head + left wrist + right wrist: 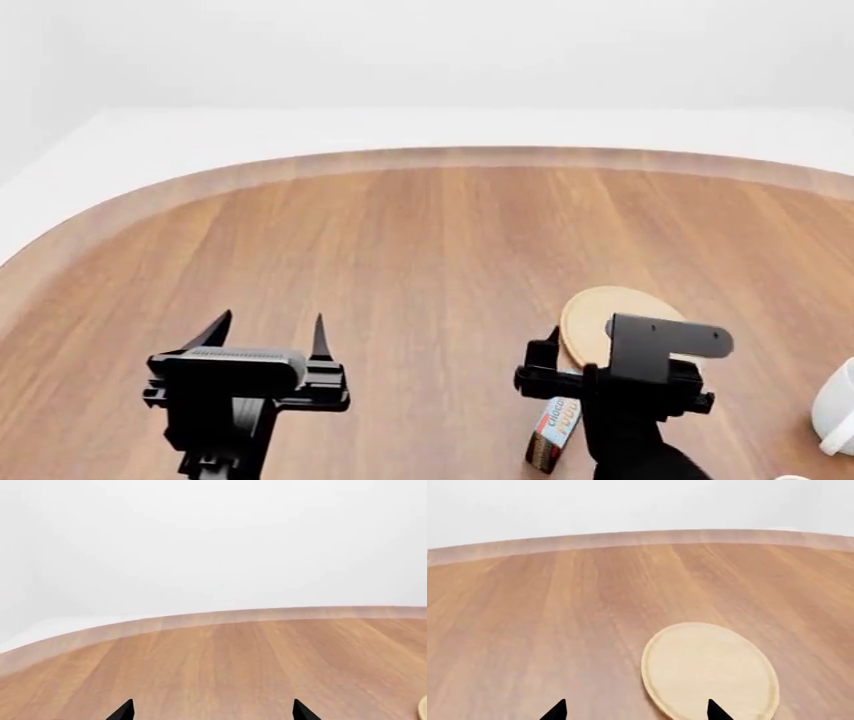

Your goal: Put the chocolate pudding to the left of the plate.

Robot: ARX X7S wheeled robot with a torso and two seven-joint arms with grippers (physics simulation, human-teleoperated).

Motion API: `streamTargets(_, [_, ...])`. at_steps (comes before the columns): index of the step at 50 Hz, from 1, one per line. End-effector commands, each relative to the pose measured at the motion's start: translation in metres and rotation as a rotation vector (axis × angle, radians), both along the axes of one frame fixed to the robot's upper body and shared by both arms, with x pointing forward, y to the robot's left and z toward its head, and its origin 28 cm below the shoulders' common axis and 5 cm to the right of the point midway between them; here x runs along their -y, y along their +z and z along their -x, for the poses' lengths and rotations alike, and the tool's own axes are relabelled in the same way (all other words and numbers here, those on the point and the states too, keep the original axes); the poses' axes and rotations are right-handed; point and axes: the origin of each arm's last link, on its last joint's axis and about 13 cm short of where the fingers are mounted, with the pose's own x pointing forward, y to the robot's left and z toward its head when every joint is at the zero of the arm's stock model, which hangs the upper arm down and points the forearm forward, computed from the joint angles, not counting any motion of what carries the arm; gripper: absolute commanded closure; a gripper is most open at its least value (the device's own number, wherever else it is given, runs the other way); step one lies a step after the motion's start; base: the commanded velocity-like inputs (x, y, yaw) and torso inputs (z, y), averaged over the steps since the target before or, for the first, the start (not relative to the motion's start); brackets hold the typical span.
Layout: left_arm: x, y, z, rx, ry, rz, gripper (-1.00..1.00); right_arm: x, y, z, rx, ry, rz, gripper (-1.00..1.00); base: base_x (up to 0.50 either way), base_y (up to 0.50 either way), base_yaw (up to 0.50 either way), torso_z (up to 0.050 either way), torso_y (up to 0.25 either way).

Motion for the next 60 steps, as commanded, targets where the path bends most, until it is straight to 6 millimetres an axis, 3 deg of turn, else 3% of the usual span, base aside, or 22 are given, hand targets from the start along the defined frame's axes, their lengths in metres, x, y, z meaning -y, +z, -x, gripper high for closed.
streamTargets(1, [-0.003, 0.003, 0.001, 0.004, 0.015, 0.006, -1.00, -0.013, 0.015, -0.006, -0.134, -0.072, -0.015, -1.00, 0.00, 0.00, 0.00, 0.000, 0.000])
streamTargets(11, [-0.007, 0.007, 0.003, 0.014, 0.028, 0.011, -1.00, -0.023, 0.026, -0.023, -0.282, -0.175, -0.166, -1.00, 0.00, 0.00, 0.00, 0.000, 0.000])
streamTargets(24, [-0.008, 0.010, 0.005, 0.021, 0.030, 0.015, -1.00, -0.031, 0.028, -0.030, -0.395, -0.201, -0.260, -1.00, 0.00, 0.00, 0.00, 0.000, 0.000])
streamTargets(60, [-0.013, 0.012, 0.011, 0.028, 0.036, 0.029, -1.00, -0.043, -0.006, -0.044, -0.578, -0.306, -0.310, -1.00, 0.00, 0.00, 0.00, 0.000, 0.000])
